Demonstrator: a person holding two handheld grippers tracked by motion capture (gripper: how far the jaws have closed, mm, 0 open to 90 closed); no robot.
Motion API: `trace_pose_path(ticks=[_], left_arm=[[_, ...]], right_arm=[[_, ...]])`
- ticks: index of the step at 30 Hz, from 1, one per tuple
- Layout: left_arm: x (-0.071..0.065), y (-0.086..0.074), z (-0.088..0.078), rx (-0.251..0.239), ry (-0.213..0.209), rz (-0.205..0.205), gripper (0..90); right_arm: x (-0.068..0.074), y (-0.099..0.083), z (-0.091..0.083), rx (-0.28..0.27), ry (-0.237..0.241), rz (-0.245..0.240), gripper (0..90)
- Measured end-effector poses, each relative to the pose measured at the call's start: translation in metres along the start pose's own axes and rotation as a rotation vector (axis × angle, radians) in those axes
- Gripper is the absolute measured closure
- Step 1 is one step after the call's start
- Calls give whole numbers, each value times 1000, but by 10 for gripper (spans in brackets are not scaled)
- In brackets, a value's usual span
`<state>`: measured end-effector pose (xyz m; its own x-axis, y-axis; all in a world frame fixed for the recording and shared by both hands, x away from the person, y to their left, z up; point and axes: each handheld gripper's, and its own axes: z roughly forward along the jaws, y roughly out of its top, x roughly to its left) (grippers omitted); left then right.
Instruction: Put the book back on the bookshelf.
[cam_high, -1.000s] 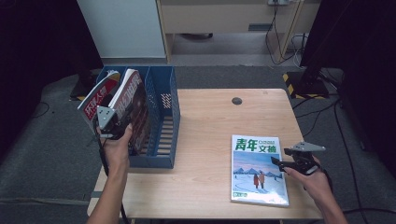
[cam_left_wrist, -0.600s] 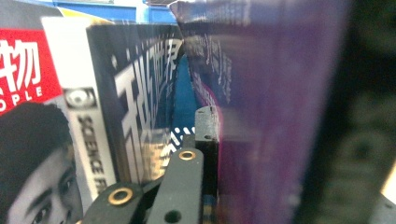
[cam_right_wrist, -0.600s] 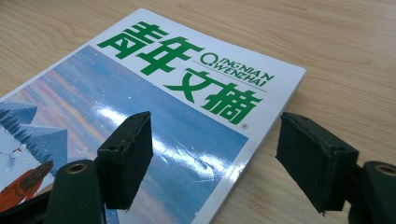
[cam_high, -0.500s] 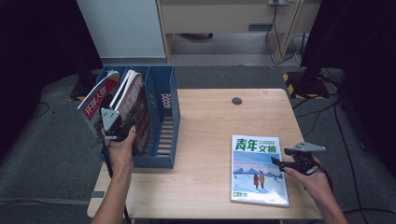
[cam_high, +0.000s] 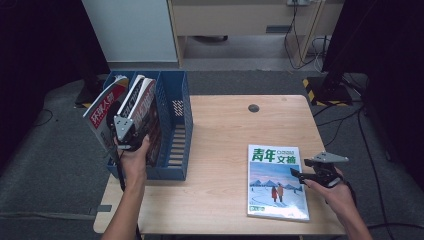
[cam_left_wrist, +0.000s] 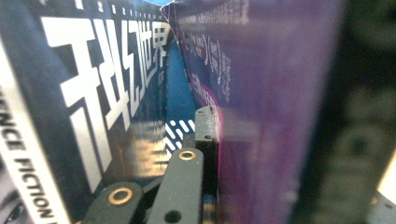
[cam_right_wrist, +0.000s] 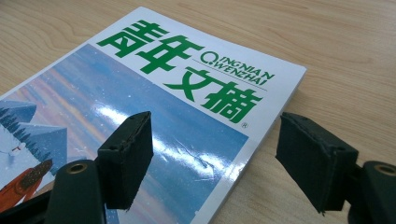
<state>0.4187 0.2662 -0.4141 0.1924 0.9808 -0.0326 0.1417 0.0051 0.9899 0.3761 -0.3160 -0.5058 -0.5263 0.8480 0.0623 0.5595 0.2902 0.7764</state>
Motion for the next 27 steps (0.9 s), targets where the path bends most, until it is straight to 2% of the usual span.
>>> trace_pose_path(ticks=[3,10,27], left_arm=[[-1,-2,1,-4,2,5,841],[0,-3,1,-7,3,-19,841],[2,-5,-2,-6,-4,-23,839]], right_arm=[[0,0,-1,-2,1,2,271],[1,0,0,-3,0,-3,272],[1,1,0,4,1,1,274]])
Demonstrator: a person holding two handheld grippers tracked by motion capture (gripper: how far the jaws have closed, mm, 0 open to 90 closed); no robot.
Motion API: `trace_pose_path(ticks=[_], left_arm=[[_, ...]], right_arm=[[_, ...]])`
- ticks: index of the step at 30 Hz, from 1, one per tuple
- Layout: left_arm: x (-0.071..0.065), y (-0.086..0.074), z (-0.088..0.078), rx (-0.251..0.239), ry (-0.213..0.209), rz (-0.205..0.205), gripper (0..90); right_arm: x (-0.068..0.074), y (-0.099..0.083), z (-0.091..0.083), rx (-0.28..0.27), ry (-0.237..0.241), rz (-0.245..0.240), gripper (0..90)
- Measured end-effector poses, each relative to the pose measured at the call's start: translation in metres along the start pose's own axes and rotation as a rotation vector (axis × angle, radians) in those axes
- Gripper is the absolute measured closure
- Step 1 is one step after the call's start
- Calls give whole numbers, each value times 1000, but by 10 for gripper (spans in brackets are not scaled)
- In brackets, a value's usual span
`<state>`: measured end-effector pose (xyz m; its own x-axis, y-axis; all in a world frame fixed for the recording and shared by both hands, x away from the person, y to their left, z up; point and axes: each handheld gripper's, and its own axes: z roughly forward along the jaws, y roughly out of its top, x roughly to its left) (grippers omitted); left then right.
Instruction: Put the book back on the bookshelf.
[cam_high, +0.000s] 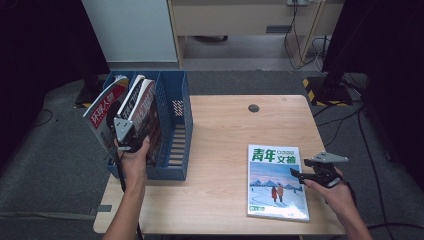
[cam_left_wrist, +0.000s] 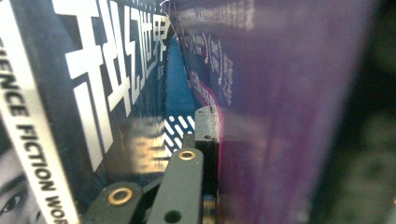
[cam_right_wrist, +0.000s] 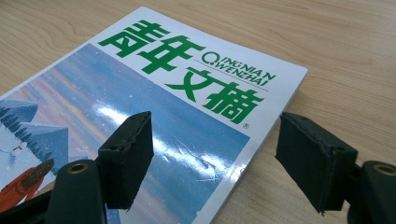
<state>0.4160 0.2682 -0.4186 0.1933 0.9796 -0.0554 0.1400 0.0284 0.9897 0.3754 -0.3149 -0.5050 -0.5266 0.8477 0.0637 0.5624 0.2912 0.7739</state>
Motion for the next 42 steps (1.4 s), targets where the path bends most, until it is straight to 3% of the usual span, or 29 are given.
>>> trace_pose_path(ticks=[8,13,15,19,24,29,42], left_arm=[[0,0,-1,7,-19,14,838],[0,1,-2,9,-7,25,838],[2,0,-2,3,-4,8,839],[2,2,-1,-2,4,22,840],[2,5,-1,-27,15,10,840],[-2,4,0,-32,28,31,840],[-8,-1,9,-26,36,4,840]], right_arm=[[0,0,0,5,0,-2,274],[0,0,1,5,2,-5,274],[1,0,1,5,1,-4,274],[1,0,2,3,3,-5,275],[1,-1,2,17,5,-8,276],[1,-1,2,11,4,-10,281],[0,-1,2,12,6,-12,288]])
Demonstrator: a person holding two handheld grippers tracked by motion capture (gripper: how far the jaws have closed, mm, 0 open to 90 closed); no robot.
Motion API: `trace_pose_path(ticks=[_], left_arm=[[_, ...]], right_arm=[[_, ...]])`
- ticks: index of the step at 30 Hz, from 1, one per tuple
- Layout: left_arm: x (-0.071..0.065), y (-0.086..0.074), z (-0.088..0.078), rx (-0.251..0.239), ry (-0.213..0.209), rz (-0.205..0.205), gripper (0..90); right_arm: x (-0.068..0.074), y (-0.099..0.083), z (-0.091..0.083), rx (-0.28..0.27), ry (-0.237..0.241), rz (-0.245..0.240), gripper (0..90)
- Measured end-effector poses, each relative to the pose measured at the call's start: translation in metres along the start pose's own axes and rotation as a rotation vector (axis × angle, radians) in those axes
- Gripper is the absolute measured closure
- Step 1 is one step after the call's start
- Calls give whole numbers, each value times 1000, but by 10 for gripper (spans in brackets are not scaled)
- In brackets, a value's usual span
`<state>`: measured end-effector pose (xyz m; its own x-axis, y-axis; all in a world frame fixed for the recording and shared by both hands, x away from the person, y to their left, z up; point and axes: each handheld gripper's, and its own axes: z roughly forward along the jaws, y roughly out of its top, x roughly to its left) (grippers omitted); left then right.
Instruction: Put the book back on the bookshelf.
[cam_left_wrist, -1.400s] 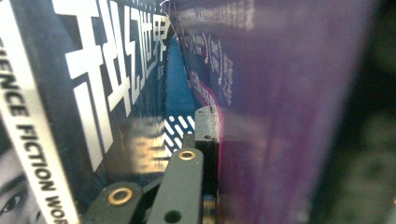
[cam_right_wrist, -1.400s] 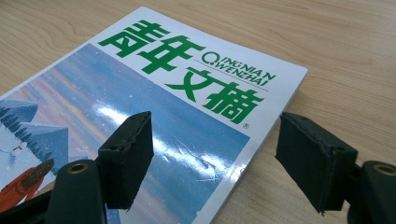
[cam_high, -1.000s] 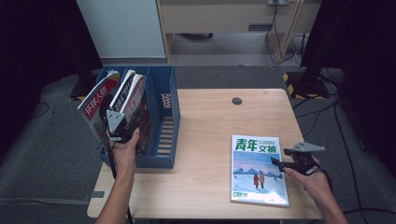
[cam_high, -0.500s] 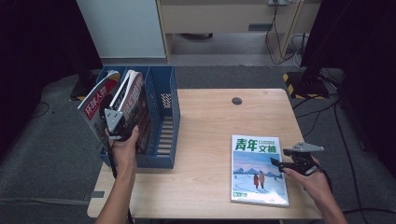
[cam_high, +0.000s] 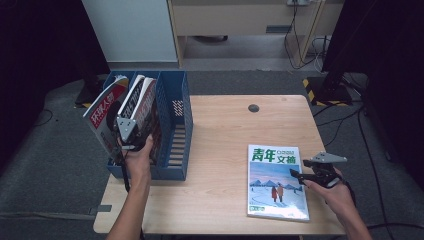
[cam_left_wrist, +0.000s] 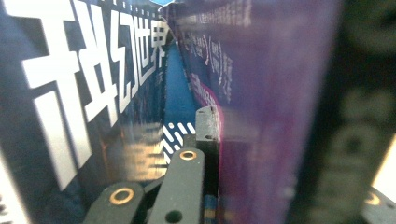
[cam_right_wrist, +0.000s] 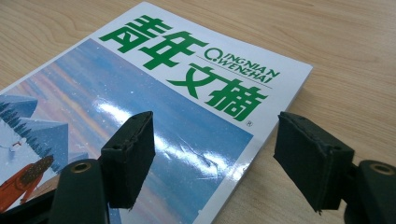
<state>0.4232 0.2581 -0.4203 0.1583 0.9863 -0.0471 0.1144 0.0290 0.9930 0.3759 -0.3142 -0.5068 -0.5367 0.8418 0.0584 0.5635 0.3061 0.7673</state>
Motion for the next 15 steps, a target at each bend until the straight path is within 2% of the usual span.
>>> trace_pose_path(ticks=[11,15], left_arm=[[-3,4,6,-12,-3,29,840],[-4,4,10,-6,-1,25,839]], right_arm=[[0,0,0,1,1,1,289],[0,-1,1,2,2,0,289]])
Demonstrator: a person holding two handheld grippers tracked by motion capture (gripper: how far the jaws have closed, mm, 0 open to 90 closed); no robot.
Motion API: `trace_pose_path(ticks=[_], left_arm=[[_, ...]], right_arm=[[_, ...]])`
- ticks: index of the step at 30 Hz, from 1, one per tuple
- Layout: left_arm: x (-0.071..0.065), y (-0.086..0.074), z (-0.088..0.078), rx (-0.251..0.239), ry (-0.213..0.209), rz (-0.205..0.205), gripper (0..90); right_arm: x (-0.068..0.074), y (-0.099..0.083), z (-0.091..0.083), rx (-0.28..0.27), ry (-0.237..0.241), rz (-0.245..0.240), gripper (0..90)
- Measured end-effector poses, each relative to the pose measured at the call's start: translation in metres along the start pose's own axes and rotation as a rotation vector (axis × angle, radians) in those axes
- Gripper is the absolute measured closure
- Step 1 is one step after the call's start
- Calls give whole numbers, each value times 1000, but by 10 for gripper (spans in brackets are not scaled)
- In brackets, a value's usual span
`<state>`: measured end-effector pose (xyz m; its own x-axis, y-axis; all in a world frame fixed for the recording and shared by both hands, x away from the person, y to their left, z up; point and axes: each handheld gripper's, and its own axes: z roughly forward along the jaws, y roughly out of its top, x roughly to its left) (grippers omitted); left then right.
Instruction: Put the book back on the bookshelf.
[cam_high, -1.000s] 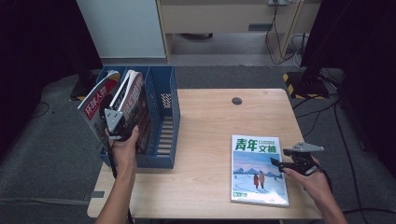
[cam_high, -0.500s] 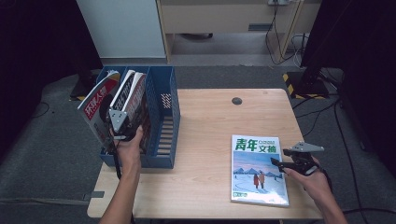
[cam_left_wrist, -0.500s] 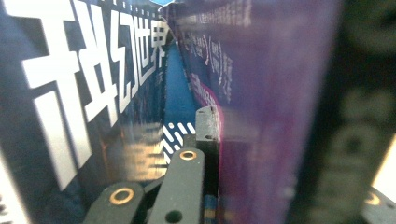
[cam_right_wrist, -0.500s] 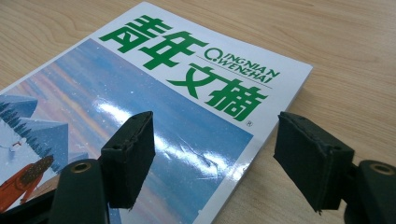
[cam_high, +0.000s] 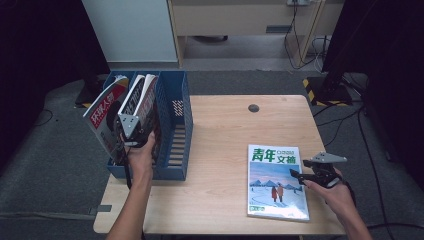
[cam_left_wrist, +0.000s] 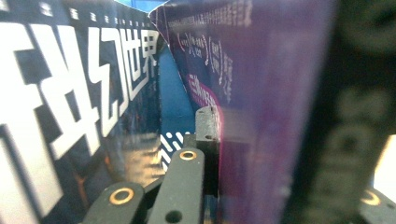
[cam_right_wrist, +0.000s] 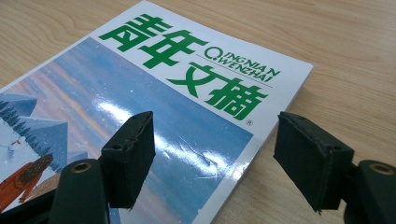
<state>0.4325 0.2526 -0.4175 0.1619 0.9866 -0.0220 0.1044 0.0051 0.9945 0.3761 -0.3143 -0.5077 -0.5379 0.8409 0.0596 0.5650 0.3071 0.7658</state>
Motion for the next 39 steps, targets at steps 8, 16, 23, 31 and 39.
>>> trace_pose_path(ticks=[8,16,23,31,39], left_arm=[[-4,-3,5,5,0,10,839],[2,-3,6,7,-4,-11,835],[-1,0,1,-2,-16,-5,790],[6,-1,-15,11,-4,-15,740],[9,-4,-26,5,-10,-43,721]], right_arm=[[0,0,0,0,2,2,288],[0,0,0,1,6,-2,286],[0,1,-1,0,6,3,265],[1,1,0,5,8,-4,252],[3,1,2,11,11,-11,240]])
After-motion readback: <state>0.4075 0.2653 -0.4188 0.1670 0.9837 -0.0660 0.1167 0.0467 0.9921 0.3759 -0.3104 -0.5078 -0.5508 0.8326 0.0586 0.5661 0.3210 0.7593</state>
